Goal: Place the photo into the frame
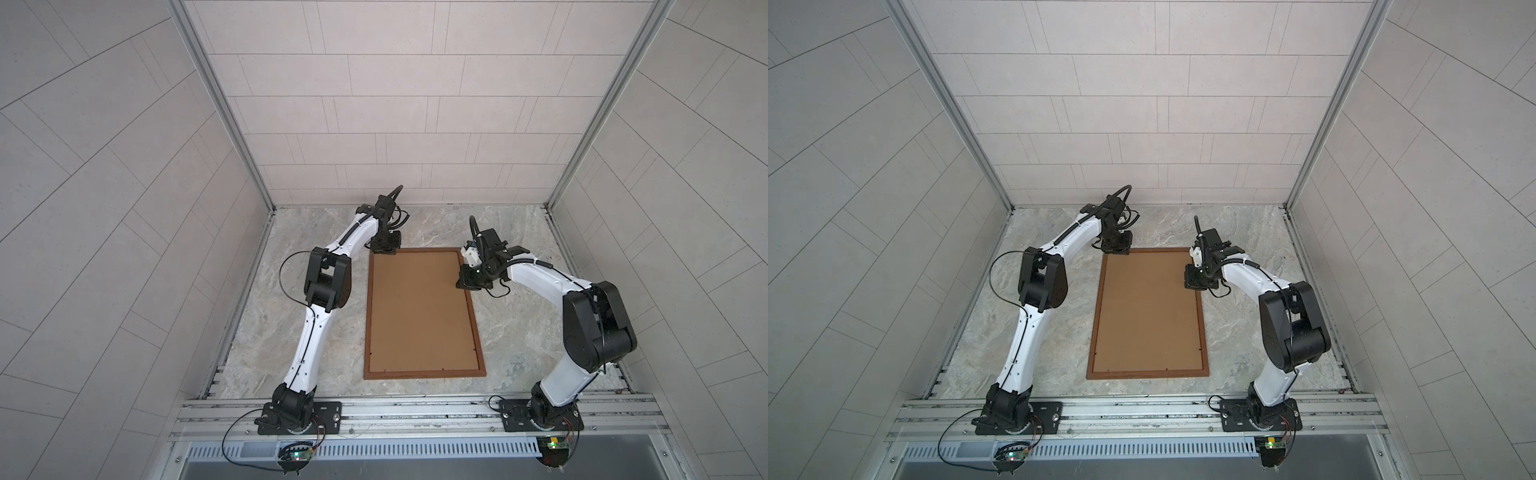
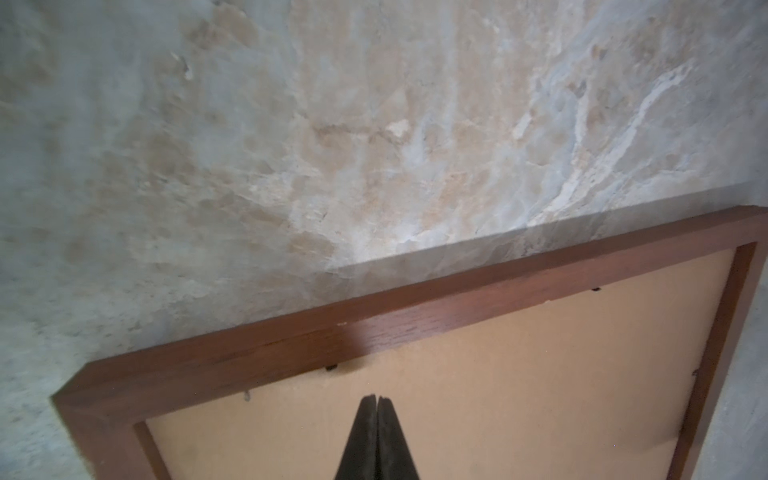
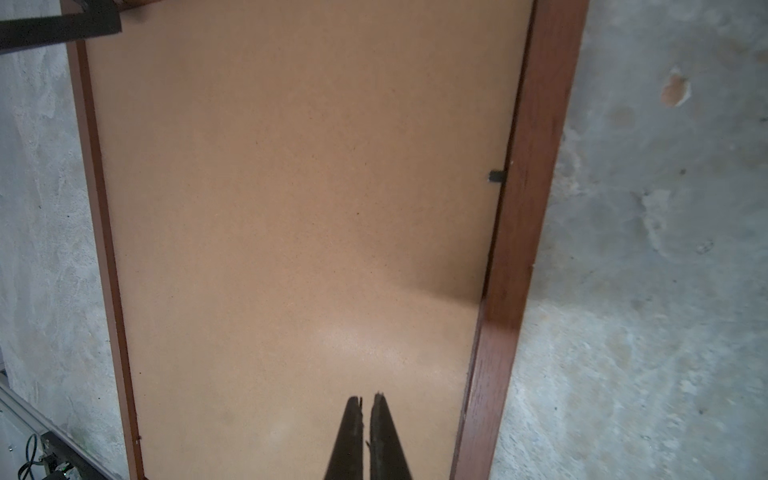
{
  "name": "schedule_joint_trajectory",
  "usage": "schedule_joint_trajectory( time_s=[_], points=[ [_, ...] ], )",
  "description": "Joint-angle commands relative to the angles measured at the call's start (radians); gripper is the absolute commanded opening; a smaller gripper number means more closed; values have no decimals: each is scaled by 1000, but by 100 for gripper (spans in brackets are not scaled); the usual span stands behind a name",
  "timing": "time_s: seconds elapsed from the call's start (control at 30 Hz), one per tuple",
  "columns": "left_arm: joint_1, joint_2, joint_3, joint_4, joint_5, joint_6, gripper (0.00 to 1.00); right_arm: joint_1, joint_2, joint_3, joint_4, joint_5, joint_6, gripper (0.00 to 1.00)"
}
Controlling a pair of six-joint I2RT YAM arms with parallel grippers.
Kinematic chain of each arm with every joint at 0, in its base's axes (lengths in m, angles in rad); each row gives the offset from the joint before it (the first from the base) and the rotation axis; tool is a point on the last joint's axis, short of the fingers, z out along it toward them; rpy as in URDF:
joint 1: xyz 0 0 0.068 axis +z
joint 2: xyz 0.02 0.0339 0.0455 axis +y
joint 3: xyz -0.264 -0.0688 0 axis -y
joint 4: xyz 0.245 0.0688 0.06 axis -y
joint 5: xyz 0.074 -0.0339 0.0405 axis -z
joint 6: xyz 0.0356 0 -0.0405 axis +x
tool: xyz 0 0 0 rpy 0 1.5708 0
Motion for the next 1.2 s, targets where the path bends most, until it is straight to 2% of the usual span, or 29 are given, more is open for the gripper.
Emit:
schedule_joint_trajectory(
  time_s=[0.0,0.23,0.53,1.17],
  points=[
    [7,14,39,-12,-41,15,5,3,-6,3,-24,-2,-18,4],
    [8,22,41,14,-77,24,6,4,-10,-10,-13,-13,-10,3],
    [7,53,54,13,-48,18,6,6,-7,-13,-23,-14,-19,3],
    [-9,86,49,-76,-78,77,6,11,-3,-17,-26,-22,-18,2]
  ],
)
